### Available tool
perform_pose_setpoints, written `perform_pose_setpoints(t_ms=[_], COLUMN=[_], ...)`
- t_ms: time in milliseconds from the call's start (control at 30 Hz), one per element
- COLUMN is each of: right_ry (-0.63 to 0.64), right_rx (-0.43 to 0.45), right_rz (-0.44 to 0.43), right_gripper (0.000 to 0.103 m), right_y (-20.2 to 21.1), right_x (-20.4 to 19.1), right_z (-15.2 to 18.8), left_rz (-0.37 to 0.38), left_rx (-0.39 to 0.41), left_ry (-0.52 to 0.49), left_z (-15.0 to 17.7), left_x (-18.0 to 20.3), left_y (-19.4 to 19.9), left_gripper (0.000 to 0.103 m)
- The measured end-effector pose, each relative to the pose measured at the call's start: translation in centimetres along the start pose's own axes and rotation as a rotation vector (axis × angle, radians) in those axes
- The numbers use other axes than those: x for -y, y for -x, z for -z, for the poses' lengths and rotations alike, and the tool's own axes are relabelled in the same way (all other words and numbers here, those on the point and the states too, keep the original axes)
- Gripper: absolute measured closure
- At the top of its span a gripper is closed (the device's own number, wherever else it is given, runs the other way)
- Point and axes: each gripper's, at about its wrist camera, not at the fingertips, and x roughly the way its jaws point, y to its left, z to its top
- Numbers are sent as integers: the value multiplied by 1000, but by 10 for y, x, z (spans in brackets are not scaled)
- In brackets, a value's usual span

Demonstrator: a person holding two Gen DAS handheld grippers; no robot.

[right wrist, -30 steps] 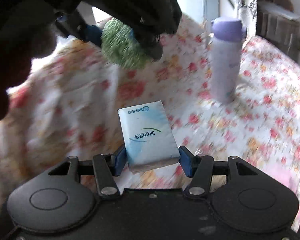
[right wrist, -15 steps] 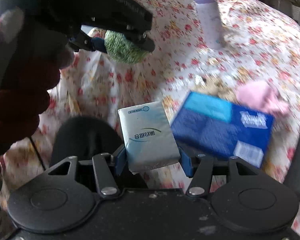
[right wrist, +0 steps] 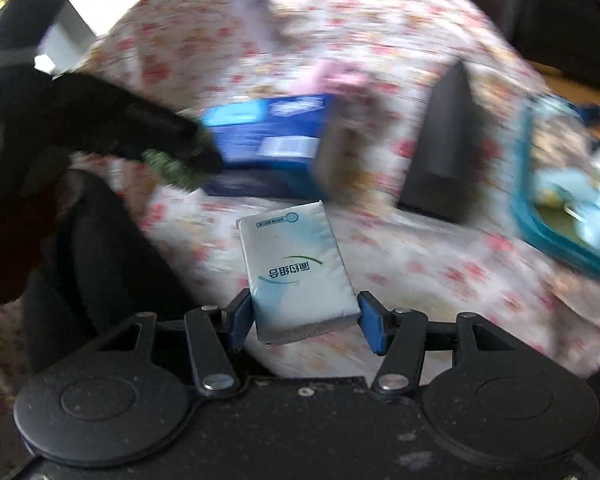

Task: Organize soft objects
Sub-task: 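Carry the green ball with the left tool while the right tool carries the tissue pack over the tin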

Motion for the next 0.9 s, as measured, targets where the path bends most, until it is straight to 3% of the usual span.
perform_pose_setpoints(t_ms=[233, 433, 733, 900], right_ry=[-240, -411, -557, -599], right_rx=[49, 127, 266, 302], right_rz=[151, 277, 458, 494], right_gripper=[48, 48, 48, 48], right_y=[36, 62, 105, 117], right_x=[86, 149, 234, 262], right_z=[32, 39, 12, 6], left_rz=[155, 277, 333, 328], left_rx=[-43, -53, 16, 29], left_ry=[-147, -263, -340, -339], left_z=[10, 4, -26, -44], left_x=[76, 142, 212, 232], left_y=[-3, -3, -6, -21], left_gripper=[51, 51, 51, 51])
